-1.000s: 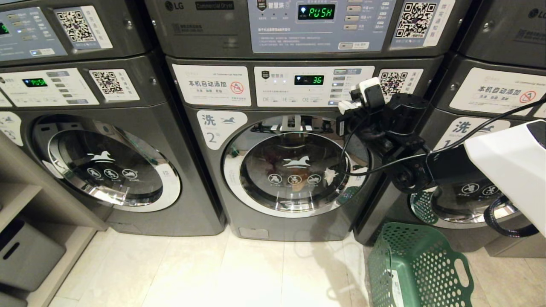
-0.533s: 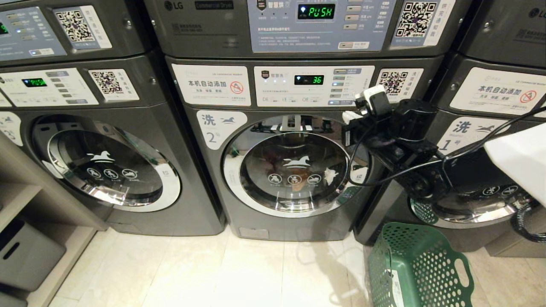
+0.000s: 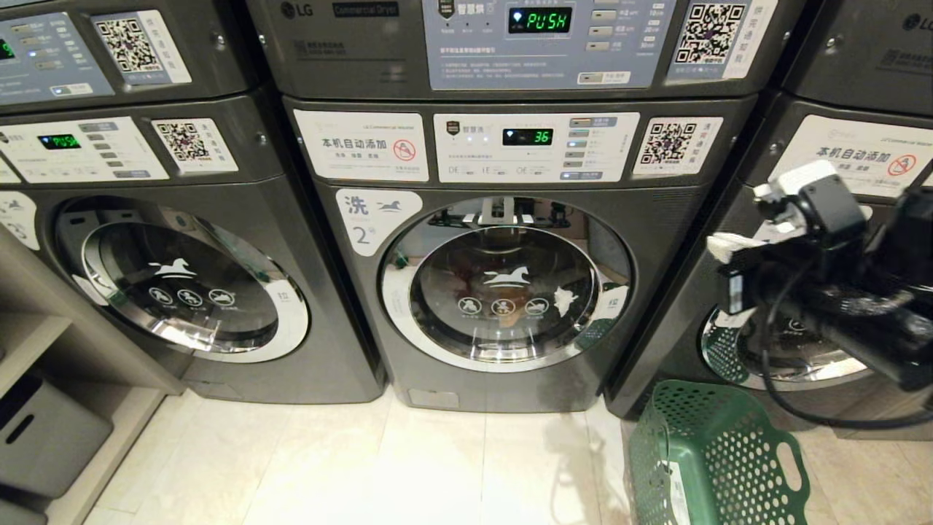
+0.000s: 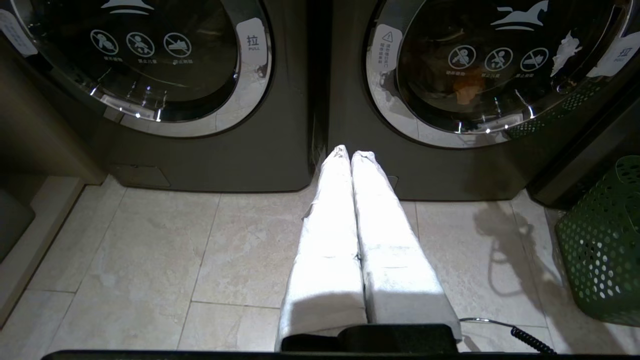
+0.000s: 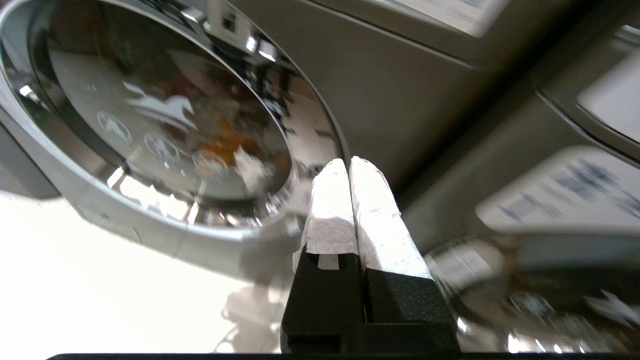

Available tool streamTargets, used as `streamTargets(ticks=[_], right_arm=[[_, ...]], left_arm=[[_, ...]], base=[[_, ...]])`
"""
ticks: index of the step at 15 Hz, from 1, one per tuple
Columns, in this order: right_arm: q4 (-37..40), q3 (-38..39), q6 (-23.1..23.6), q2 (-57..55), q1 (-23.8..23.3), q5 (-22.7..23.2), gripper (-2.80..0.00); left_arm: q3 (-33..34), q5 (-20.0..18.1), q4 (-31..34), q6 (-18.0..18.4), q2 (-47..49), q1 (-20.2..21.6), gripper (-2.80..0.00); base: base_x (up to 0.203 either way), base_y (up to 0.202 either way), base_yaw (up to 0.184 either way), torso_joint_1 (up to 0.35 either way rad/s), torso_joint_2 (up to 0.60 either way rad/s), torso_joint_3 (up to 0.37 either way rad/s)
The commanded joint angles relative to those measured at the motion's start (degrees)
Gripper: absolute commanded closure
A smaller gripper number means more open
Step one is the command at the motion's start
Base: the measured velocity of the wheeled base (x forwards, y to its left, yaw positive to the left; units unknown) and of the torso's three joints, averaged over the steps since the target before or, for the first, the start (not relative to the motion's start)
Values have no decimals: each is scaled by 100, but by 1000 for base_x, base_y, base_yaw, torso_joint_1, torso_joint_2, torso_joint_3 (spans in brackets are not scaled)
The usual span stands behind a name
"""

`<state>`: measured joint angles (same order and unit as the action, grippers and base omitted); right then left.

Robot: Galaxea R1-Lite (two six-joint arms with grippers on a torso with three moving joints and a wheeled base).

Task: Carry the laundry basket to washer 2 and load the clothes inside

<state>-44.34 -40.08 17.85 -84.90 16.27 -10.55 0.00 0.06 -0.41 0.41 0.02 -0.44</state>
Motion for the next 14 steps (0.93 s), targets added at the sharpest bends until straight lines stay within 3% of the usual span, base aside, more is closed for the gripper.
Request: streamTargets(ticks=[1,4,6,8,11,14], right_arm=[[1178,552,-103,1966,-76,-78,0],[3206,1157,-700,3851,-125,-129,0],[4155,1772,-1114,4885,-319,13,0],[4630,2502,-1241,5783,-716,439,0],[4900,3356,-998,6905,-1600,1506,0],[4960,3581,-815,7424,-1686,1857,0]], left_arm=[[0,3,-2,2,-11,0,0],[0,3,-2,2,-11,0,0],[0,3,-2,2,-11,0,0],[0,1,-2,2,-11,0,0],[0,3,-2,2,-11,0,0],[0,3,-2,-6,-11,0,0]], base=[[0,0,0,0,0,0],[0,0,0,0,0,0],[0,0,0,0,0,0],[0,0,0,0,0,0],[0,0,0,0,0,0],[0,0,0,0,0,0]])
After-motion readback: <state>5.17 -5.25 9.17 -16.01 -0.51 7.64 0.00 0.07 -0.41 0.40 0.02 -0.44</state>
